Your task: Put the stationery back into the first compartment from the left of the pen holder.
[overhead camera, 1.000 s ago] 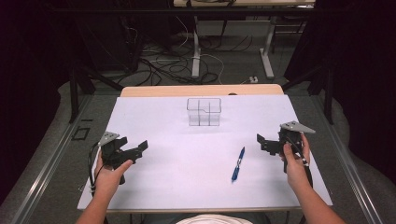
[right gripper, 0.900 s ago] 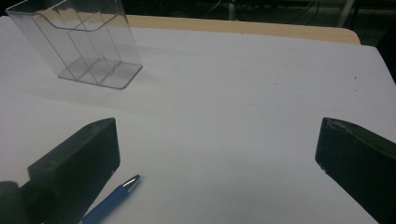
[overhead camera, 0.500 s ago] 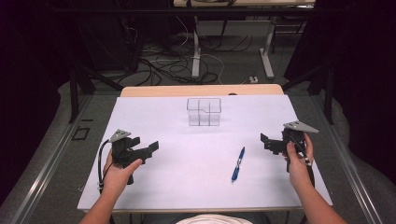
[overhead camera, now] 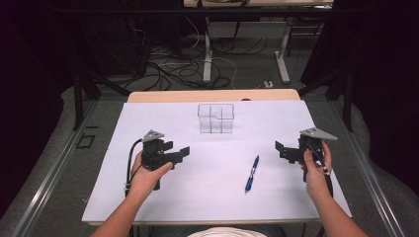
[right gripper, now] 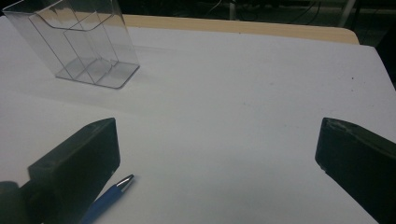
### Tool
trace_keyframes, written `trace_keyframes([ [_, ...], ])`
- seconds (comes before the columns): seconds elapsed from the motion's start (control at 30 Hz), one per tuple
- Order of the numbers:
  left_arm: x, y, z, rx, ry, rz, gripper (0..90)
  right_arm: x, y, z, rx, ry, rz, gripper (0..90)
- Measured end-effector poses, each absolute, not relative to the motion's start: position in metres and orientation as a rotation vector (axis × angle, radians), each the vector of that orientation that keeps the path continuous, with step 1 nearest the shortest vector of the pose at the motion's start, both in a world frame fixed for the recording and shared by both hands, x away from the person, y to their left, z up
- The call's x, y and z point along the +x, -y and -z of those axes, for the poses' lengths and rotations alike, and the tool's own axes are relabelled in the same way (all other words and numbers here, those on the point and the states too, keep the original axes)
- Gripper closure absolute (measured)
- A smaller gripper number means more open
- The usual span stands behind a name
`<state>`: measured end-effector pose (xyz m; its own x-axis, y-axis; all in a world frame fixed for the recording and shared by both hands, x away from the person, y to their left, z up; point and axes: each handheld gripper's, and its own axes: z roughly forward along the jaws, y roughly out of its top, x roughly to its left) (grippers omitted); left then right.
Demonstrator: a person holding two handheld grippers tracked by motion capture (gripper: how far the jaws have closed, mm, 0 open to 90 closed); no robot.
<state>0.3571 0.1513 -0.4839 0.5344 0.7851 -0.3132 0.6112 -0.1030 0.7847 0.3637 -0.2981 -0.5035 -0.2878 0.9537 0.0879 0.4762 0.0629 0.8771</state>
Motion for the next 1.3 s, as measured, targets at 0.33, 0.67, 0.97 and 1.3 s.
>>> trace_keyframes([
  [0.33,0.373,-0.099,0.469,1.873,-1.089,-0.166,33.9,0.363,0.299,0.502,1.415,-1.815,-1.179,0.0],
  [0.67,0.384,-0.058,0.460,1.948,-1.064,-0.099,39.2,0.364,0.299,0.503,1.416,-1.825,-1.183,0.0],
  [0.97,0.392,-0.027,0.452,1.977,-1.108,0.001,44.4,0.364,0.301,0.503,1.419,-1.820,-1.195,0.0],
  [1.3,0.404,-0.009,0.456,1.965,-1.225,0.103,49.3,0.365,0.300,0.505,1.413,-1.819,-1.192,0.0],
])
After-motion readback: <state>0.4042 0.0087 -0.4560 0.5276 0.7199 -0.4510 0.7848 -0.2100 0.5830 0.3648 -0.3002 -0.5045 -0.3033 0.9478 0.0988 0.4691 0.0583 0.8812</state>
